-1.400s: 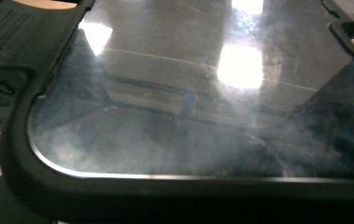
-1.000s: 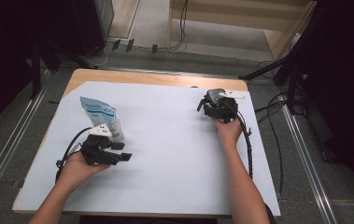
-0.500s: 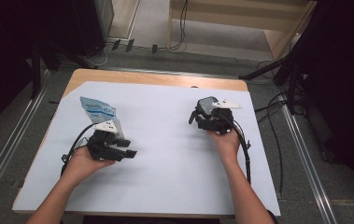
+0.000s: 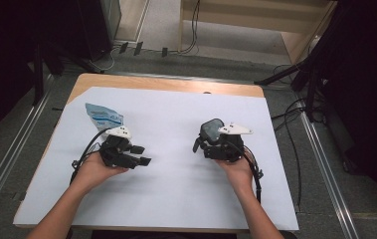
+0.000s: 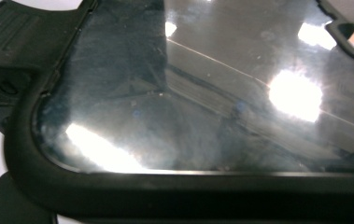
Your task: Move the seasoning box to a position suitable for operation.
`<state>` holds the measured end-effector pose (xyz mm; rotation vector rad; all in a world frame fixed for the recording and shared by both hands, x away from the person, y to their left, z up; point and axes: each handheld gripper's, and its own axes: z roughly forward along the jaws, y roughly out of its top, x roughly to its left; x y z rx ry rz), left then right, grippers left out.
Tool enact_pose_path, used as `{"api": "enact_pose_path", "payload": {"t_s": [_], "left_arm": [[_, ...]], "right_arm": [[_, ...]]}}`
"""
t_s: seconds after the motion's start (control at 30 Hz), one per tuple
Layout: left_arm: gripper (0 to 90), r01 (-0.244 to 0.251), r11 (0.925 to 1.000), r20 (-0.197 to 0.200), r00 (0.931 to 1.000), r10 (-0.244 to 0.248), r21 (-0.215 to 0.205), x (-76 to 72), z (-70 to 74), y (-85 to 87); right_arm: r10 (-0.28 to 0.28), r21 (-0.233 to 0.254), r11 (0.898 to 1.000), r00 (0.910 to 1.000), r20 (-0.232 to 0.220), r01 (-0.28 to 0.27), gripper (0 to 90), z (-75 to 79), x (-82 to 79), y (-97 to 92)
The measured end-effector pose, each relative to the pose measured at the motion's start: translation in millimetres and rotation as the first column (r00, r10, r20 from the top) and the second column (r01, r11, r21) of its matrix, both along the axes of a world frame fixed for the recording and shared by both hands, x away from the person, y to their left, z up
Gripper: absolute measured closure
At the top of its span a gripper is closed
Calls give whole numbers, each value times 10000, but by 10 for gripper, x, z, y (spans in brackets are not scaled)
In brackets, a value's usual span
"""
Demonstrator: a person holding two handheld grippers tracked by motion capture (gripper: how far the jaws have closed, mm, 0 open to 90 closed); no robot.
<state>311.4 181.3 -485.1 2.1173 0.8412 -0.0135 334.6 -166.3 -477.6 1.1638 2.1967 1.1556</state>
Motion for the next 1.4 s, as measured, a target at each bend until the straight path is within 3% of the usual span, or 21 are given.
{"api": "enact_pose_path", "payload": {"t_s": [0.27, 0.43, 0.63, 0.83, 0.93, 1.1, 1.17, 1.27, 1.4], "left_arm": [[449, 158, 9993, 30, 9999, -159, 348, 46, 12, -49], [458, 76, 9997, 68, 9999, -77, 243, 44, 17, -25], [460, -49, 9996, -14, 10000, 50, 272, 41, 12, 8], [459, 8, 9994, -35, 10000, -7, 339, 35, 3, 12], [458, 29, 9995, -49, 10000, -28, 306, 33, -6, 7], [457, 83, 9995, -69, 9999, -81, 319, 27, -4, 0], [455, 89, 9995, -51, 9999, -87, 315, 29, -4, 0], [455, 79, 9995, -29, 10000, -78, 296, 31, -4, 1], [454, 21, 9998, -13, 10000, -21, 217, 33, 0, 3]], "right_arm": [[1000, -146, 9949, 9948, -192, -1003, 155, -119, -86, 303], [1599, -218, 9868, 9869, -220, -1604, 155, -180, -110, 512], [1922, -130, 9812, 9810, -247, -1926, 154, -276, -90, 723], [1917, -389, 9804, 9809, -335, -1929, 154, -377, -62, 794], [1906, -484, 9804, 9815, -170, -1912, 154, -388, -73, 807], [1983, -426, 9791, 9800, -165, -1989, 144, -414, -71, 787], [2004, -391, 9787, 9792, -300, -2015, 135, -423, -69, 786], [1934, 34, 9811, 9784, -734, -1937, 95, -435, -45, 771], [2159, -6, 9762, 9723, -895, -2169, 29, -422, -52, 768]]}}
